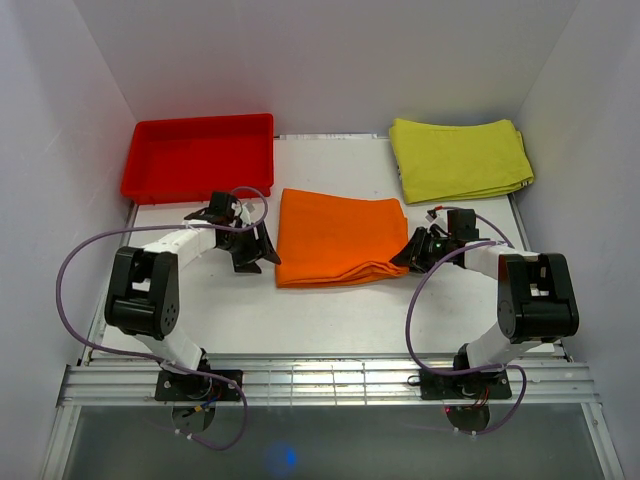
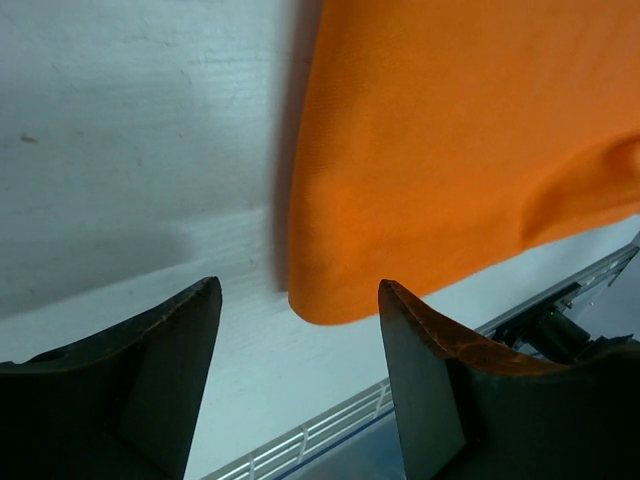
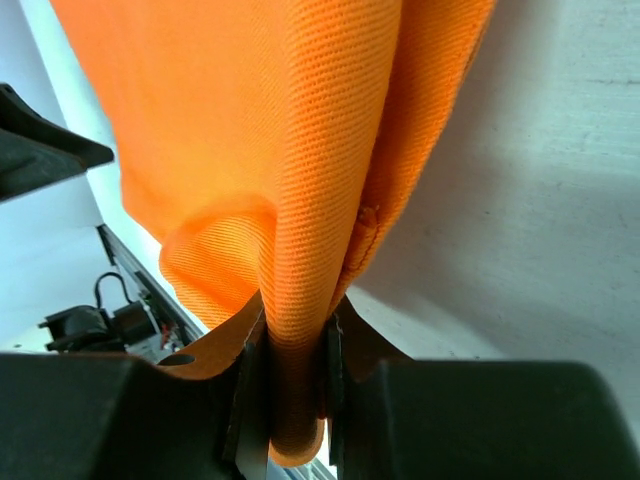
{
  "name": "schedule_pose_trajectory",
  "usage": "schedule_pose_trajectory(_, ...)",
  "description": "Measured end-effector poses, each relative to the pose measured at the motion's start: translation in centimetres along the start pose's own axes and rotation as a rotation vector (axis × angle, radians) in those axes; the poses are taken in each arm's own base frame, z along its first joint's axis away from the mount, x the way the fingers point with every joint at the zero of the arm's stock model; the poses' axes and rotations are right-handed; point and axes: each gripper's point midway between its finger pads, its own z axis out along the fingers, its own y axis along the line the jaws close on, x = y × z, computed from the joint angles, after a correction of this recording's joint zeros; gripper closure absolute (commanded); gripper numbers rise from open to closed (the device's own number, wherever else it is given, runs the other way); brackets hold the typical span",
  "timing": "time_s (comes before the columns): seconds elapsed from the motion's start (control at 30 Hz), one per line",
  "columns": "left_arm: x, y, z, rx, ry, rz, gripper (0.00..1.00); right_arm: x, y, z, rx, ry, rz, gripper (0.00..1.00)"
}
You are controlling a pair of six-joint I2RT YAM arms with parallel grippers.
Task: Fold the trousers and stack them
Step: Neatly place the folded trousers to the corner
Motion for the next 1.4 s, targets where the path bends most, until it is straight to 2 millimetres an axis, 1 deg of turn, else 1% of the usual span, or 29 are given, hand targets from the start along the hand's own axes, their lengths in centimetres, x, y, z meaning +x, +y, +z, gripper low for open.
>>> schedule_pose_trajectory(0.2, -1.1, 0.9, 2.1, -0.026, -0.024, -0.014, 0.30, 0.4, -0.7, 0.0, 0.035, 0.008, -0.045, 0.92)
schedule_pose_trajectory(0.37, -1.7, -0.4, 3.3, 0.005, -0.036, -0.003, 0.34, 0.5, -0.9, 0.1, 0.047, 0.011, -0.068, 0.92)
schedule_pose_trajectory(0.5, -1.5, -1.7, 4.0, 0.038, -0.033, -0.017, 0.36, 0.4, -1.0, 0.1, 0.054, 0.011, -0.077, 0.92)
schedule_pose_trajectory(0.57, -1.2, -1.9, 4.3, 0.042, -0.031, -0.036, 0.37, 0.4, -0.9, 0.1, 0.055, 0.011, -0.080, 0.92)
schedule_pose_trajectory(0.67, -0.9, -1.9, 4.4, 0.030, -0.029, -0.084, 0.40, 0.4, -1.0, 0.1, 0.059, 0.011, -0.081, 0.92)
schedule_pose_trajectory(0.77, -0.8, -1.6, 4.5, 0.008, -0.034, -0.125, 0.56, 0.4, -1.0, 0.1, 0.059, 0.010, -0.081, 0.92)
schedule_pose_trajectory(0.8, -0.7, -1.5, 4.5, 0.001, -0.033, -0.134, 0.63, 0.4, -1.0, 0.1, 0.059, 0.010, -0.081, 0.92)
schedule_pose_trajectory(0.83, -0.7, -1.3, 4.6, -0.008, -0.035, -0.139, 0.77, 0.4, -1.0, 0.1, 0.061, 0.011, -0.083, 0.92)
schedule_pose_trajectory(0.9, -0.6, -1.1, 4.7, -0.024, -0.034, -0.135, 0.88, 0.4, -1.1, 0.1, 0.068, 0.013, -0.087, 0.92)
schedule_pose_trajectory(0.93, -0.6, -1.3, 4.7, -0.026, -0.033, -0.124, 1.00, 0.4, -1.2, 0.1, 0.075, 0.014, -0.090, 0.92)
schedule_pose_trajectory(1.0, -0.8, -1.8, 4.6, -0.031, -0.030, -0.089, 1.00, 0.1, -1.1, -0.1, 0.087, 0.019, -0.109, 0.92)
schedule_pose_trajectory(1.1, -1.8, -3.2, 4.6, -0.048, -0.050, 0.013, 1.00, -1.0, -0.8, -0.6, 0.118, 0.006, -0.165, 0.92)
schedule_pose_trajectory(1.13, -2.2, -4.1, 4.5, -0.052, -0.061, 0.062, 1.00, -1.4, -0.6, -0.8, 0.130, -0.001, -0.184, 0.92)
schedule_pose_trajectory(1.2, -3.4, -6.7, 4.4, -0.047, -0.100, 0.179, 1.00, -2.5, 0.0, -1.6, 0.161, -0.029, -0.244, 0.92)
schedule_pose_trajectory(1.27, -4.3, -9.9, 4.1, -0.025, -0.147, 0.299, 1.00, -3.9, 0.8, -2.6, 0.199, -0.063, -0.321, 0.92)
schedule_pose_trajectory(1.33, -4.9, -12.6, 3.6, -0.001, -0.187, 0.396, 1.00, -5.5, 2.0, -3.6, 0.231, -0.102, -0.415, 0.92)
schedule_pose_trajectory(1.4, -4.8, -14.8, 3.3, 0.023, -0.207, 0.469, 1.00, -6.7, 3.1, -4.5, 0.262, -0.137, -0.501, 0.92)
